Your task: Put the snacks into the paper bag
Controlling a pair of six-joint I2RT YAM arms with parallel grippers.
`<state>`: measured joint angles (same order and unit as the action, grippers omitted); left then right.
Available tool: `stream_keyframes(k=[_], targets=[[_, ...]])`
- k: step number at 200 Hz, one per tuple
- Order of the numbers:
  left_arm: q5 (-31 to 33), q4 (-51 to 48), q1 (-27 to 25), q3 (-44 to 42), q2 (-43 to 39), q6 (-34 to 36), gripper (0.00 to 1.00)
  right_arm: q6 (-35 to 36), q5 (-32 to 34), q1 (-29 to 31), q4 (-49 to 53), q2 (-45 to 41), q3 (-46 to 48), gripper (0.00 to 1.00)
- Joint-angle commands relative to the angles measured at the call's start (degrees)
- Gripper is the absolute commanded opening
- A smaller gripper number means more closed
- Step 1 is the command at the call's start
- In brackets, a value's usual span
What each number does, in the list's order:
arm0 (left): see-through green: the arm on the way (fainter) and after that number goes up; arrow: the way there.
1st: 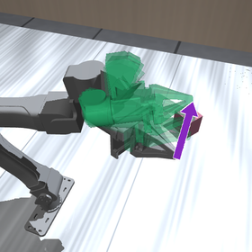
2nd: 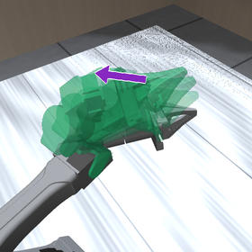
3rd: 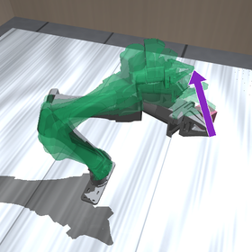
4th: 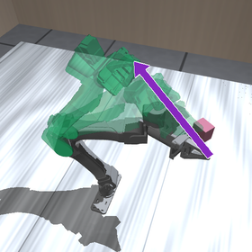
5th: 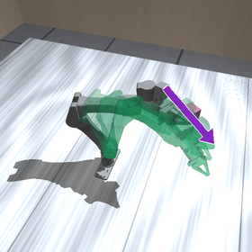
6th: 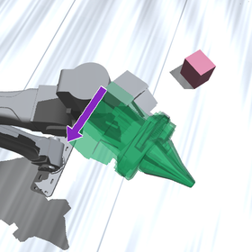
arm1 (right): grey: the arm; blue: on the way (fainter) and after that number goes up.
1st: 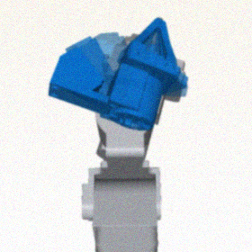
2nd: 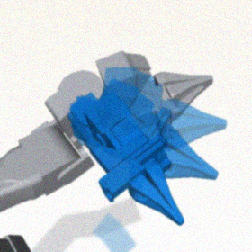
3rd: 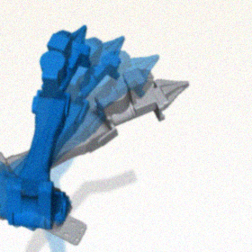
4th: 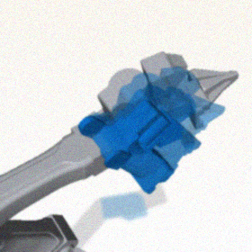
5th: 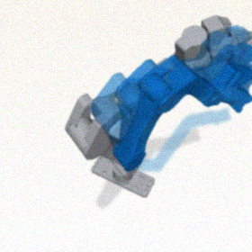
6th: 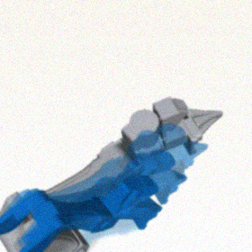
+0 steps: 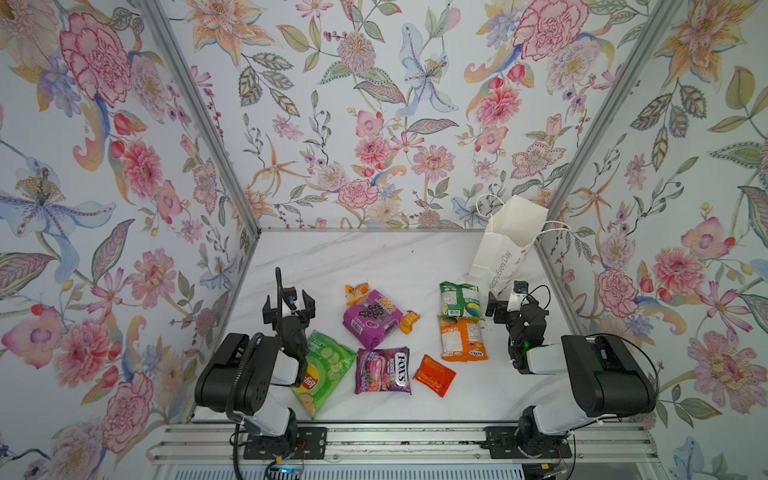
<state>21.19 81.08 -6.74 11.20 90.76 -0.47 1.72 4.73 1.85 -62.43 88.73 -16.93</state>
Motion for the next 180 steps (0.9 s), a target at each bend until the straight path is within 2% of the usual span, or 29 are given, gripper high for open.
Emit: stream_keyframes(k=[1, 180], targets=[[-0.2, 1.6, 0.1, 0.2, 0.2, -0.1, 0.99, 1.0, -0.9, 0.5, -0.9, -0.1, 0.2, 0.99], [-0.2, 1.6, 0.1, 0.1, 0.2, -0.2, 0.99, 0.3, -3.2, -0.6, -0.2, -0.1, -0.1, 0.99]])
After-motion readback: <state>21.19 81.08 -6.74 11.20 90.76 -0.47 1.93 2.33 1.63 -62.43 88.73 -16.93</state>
